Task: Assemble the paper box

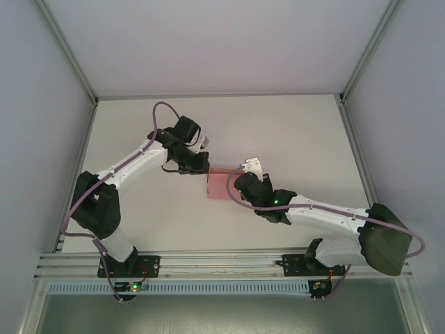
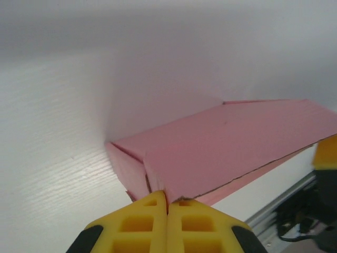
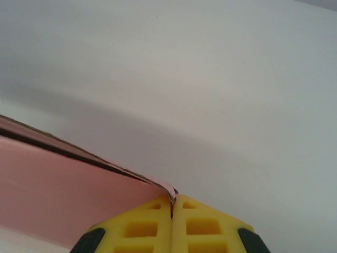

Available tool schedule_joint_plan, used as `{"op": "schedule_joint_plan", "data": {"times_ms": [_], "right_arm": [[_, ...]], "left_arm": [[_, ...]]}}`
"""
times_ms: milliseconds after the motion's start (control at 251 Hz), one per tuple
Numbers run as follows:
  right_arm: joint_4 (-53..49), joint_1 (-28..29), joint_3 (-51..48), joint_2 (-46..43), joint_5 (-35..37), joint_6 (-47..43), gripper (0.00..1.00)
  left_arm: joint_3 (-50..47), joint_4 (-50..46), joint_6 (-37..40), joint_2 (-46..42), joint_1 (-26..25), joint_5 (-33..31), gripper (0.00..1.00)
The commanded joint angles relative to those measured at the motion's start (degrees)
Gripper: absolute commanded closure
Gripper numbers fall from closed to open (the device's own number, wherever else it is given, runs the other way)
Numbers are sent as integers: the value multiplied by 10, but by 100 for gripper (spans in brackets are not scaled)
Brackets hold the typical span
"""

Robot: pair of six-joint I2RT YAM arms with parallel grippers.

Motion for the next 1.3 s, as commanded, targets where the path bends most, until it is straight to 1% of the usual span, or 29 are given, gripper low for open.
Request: {"op": "schedule_joint_plan", "data": {"times_ms": [0,68,112,168,259,347,435,547,647,730,762,794,878,914,950,1010,1034,1066,1074,1129,1149,1169,1205,1213,1221,1297], "right_arm": [[-53,7,-30,17,-40,-8,100],[-47,8,-33,16,-48,-5,100],[-35,8,-38,14,-52,-5,100],[-25,9,-47,10,-57,-6,100],[-10,9,-69,-3,-66,-3,100],[14,14,-100,-23,-86,-9,100],[37,19,-134,-46,-109,-9,100],[87,21,-184,-76,-119,-3,100],[112,23,-209,-98,-132,-4,100],[106,24,-216,-116,-130,-2,100],[103,24,-216,-122,-130,-3,100],[101,24,-218,-127,-127,-3,100],[101,24,-218,-133,-128,-6,100],[101,25,-216,-131,-128,-6,100],[104,25,-216,-126,-127,-8,100],[108,25,-215,-112,-117,-6,100],[107,26,-212,-105,-113,-5,100],[107,27,-208,-98,-111,-4,100],[108,28,-207,-96,-111,-4,100],[110,34,-202,-85,-108,-7,100],[109,36,-200,-82,-109,-10,100],[108,37,-197,-79,-108,-13,100],[104,40,-193,-75,-105,-14,100],[102,40,-192,-75,-104,-14,100],[101,41,-191,-75,-103,-14,100],[97,43,-188,-71,-97,-13,100]], "left_arm": [[-55,1,53,-11,-24,-43,100],[-100,61,27,-14,-34,-17,100],[-121,85,16,-13,-43,-16,100],[-139,99,13,-16,-58,-41,100],[-163,100,28,-33,-81,-82,100],[-190,99,38,-53,-95,-94,100],[-217,103,35,-63,-98,-95,100],[-236,118,23,-67,-98,-91,100],[-234,142,4,-75,-98,-71,99],[-226,149,-10,-88,-98,-65,97],[-222,147,-14,-94,-98,-70,93],[-218,145,-21,-100,-98,-78,84],[-208,148,-30,-120,-98,-73,81],[-204,151,-32,-129,-98,-63,74],[-201,158,-34,-140,-98,-52,63],[-204,176,-58,-160,-98,-56,59],[-207,181,-65,-167,-98,-59,54],[-210,188,-75,-175,-97,-61,40],[-210,189,-78,-178,-97,-63,38],[-214,195,-96,-188,-96,-75,36],[-214,195,-103,-191,-96,-83,33],[-214,193,-112,-192,-95,-88,27],[-214,189,-126,-192,-92,-95,9],[-214,189,-128,-192,-90,-95,3],[-213,189,-130,-191,-90,-95,1],[-218,197,-153,-193,-81,-94,0]]}}
